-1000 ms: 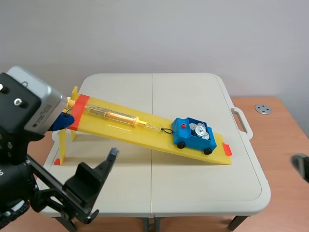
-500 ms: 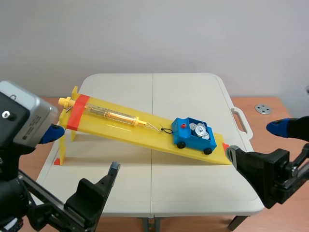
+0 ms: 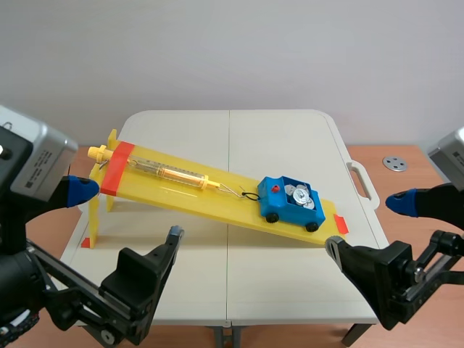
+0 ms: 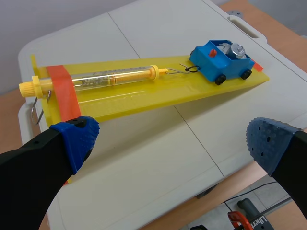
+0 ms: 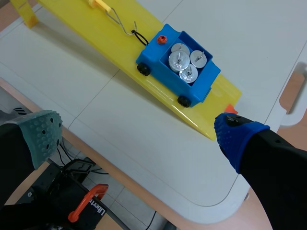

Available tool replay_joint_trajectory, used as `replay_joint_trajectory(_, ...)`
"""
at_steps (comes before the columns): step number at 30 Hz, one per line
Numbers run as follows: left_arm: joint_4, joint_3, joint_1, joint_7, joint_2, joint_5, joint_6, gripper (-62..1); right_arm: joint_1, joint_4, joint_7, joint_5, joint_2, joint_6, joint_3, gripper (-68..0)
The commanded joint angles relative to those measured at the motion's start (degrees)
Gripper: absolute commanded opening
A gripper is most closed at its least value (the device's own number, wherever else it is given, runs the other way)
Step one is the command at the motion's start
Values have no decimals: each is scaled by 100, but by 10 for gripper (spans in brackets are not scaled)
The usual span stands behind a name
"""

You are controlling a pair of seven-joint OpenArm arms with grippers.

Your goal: Place the four metal weights on the blue cart on the ramp.

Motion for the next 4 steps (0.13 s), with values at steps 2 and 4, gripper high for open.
replay_joint_trajectory(2, 577, -57, 0, -787, -39, -317, 240, 14, 90, 400, 686, 367, 142, -83, 205, -14)
replay_joint_trajectory(4, 555, -57, 0, -787, -39, -317, 240, 14, 90, 400, 691, 367, 142, -83, 205, -14)
